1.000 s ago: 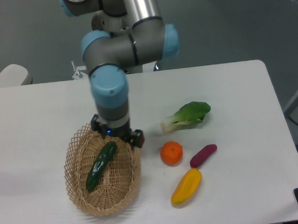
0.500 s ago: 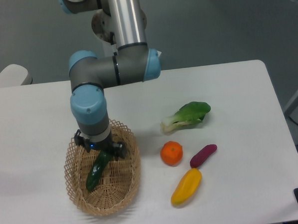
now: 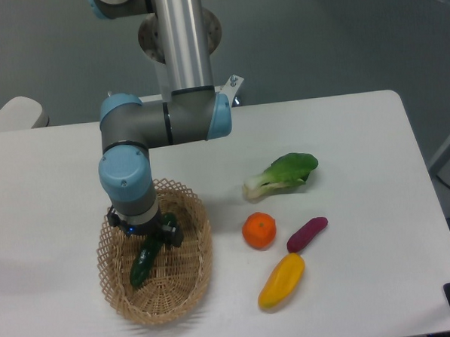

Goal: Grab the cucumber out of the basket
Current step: 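Lower the gripper onto the green cucumber in the basket, then close the gripper on the cucumber, then lift the cucumber out of the basket and carry it toward the sweet potato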

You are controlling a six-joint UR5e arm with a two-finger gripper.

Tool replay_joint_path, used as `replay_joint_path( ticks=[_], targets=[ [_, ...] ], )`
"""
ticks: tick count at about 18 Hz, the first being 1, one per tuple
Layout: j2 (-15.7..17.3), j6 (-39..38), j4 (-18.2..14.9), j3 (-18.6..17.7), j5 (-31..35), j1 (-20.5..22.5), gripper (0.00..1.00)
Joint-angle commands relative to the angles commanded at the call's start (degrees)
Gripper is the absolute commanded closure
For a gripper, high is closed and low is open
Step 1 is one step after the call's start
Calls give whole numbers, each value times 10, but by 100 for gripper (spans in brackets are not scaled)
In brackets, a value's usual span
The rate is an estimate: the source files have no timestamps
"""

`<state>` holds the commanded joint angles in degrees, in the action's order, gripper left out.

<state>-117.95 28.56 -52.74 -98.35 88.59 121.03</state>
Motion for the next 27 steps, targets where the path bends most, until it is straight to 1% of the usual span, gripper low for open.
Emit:
replay_joint_path(
  ticks=[1, 2, 3, 4, 5, 7, 12, 17, 20, 22, 23, 25, 27],
  targets=[
    [-1, 0, -1, 2, 0, 0, 4],
    [-1, 0, -1, 4, 0, 0, 15],
    [-2, 0, -1, 4, 0, -1, 29],
    [-3, 2, -1, 2, 0, -1, 39],
    [-4, 3, -1, 2, 0, 0, 44],
    [-5, 4, -2, 3, -1, -1, 49],
    [-3, 7, -2, 6, -1, 0, 67],
    [4, 19, -4, 22, 0, 3, 68],
    [25, 65, -17, 52, -1, 9, 68],
    [45, 91, -18, 61, -1, 27, 68],
    [53, 104, -27, 70, -1, 38, 68],
    [55, 117, -53, 98, -4, 56, 68],
    [54, 130, -94, 131, -6, 81, 68]
  ],
)
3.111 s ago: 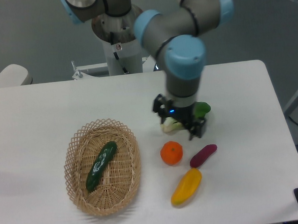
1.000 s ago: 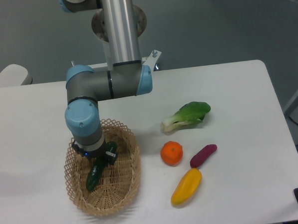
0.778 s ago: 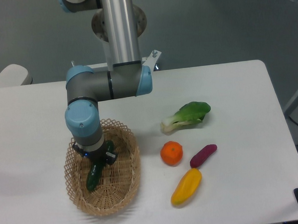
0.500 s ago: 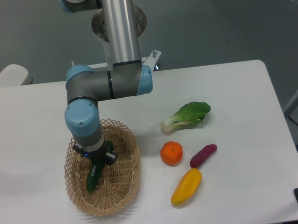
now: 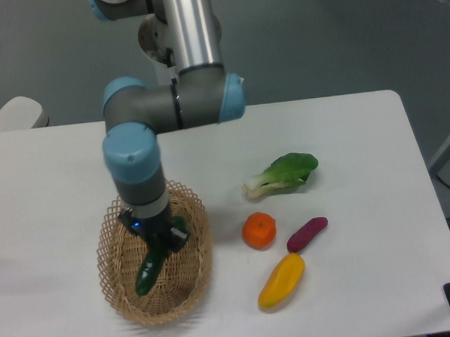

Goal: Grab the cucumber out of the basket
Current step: 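Lift the cucumber out of the basket and carry it toward the sweet potato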

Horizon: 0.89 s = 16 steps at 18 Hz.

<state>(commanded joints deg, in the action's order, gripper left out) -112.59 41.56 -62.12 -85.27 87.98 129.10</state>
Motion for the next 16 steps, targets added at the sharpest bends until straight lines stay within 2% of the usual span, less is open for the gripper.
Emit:
replay_joint_path(
  ticks=[3, 8, 12, 16],
  targets=[
    [-6, 47, -55, 39, 2, 40, 68],
    [1, 196, -100, 56, 2, 135, 68],
    [2, 307, -128, 72, 2, 195, 68],
    [-3, 378, -129, 75, 0, 229, 68]
  ],
)
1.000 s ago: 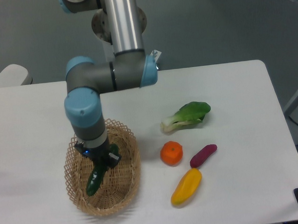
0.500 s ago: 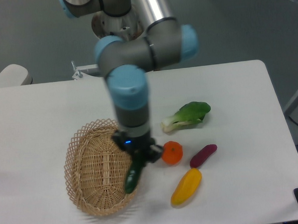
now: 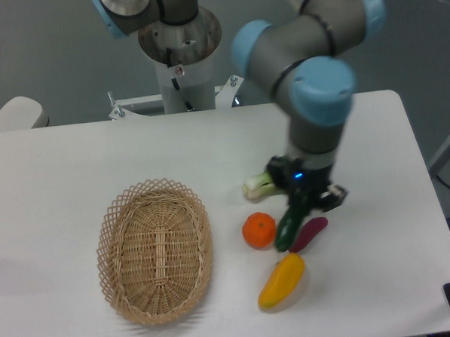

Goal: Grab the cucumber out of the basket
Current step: 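Lift the cucumber out of the basket and carry it toward the sweet potato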

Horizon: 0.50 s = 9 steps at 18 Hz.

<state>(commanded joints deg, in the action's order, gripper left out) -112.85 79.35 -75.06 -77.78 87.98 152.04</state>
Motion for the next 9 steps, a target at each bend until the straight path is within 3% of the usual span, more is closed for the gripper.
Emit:
replay_joint_path(
  ticks=[9],
  targets=[
    [-3, 39, 0, 4, 0, 20, 68]
  ],
)
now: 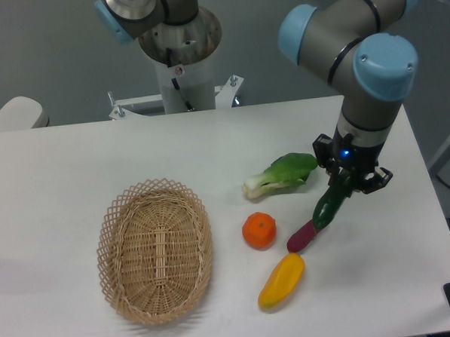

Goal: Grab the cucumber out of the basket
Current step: 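Lift the cucumber out of the basket and carry it toward the sweet potato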

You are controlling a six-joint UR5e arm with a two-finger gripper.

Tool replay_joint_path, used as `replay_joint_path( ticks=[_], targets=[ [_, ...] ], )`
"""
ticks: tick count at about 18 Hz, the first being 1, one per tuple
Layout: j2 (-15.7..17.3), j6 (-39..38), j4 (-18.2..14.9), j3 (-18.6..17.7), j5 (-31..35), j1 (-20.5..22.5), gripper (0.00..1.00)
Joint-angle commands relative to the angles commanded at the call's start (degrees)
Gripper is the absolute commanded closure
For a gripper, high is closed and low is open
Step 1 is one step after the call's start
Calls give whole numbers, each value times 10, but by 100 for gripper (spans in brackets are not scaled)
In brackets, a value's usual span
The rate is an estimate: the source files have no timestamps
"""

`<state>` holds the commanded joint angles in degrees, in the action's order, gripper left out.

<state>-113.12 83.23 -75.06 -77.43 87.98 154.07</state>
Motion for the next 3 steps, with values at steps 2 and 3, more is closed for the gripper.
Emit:
replay_joint_path(
  ticks=[2, 3],
  targets=[
    [0, 0, 1, 0, 0, 0, 68],
    [0, 0, 1, 0, 0, 0, 68]
  ],
)
